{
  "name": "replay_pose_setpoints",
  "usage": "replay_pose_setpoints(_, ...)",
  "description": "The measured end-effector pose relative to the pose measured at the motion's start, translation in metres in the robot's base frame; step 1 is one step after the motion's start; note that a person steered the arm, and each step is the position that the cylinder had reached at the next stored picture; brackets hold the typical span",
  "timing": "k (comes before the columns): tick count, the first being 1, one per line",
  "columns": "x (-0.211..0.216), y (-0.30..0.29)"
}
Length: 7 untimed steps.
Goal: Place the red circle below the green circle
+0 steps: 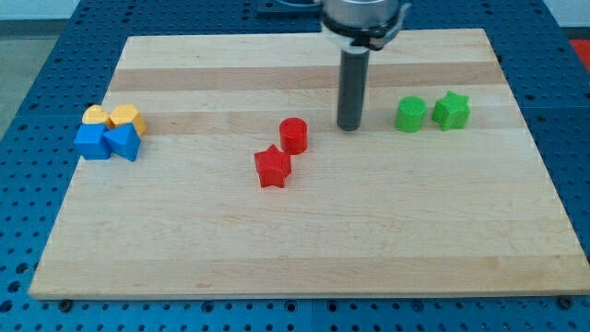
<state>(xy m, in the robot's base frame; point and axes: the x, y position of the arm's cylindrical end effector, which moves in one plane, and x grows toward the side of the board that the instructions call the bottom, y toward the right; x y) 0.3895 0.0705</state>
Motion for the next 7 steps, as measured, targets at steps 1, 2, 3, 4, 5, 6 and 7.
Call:
replay_pose_setpoints(1,-0.005,0.045)
replay_pose_setpoints(2,-0.005,0.061)
replay_pose_setpoints(3,-0.005,0.027)
replay_pose_setpoints(4,-0.005,-0.045)
replay_pose_setpoints(5,-0.005,-0.123)
replay_pose_setpoints(6,-0.002,-0.163)
replay_pose_setpoints(7,0.007,-0.138)
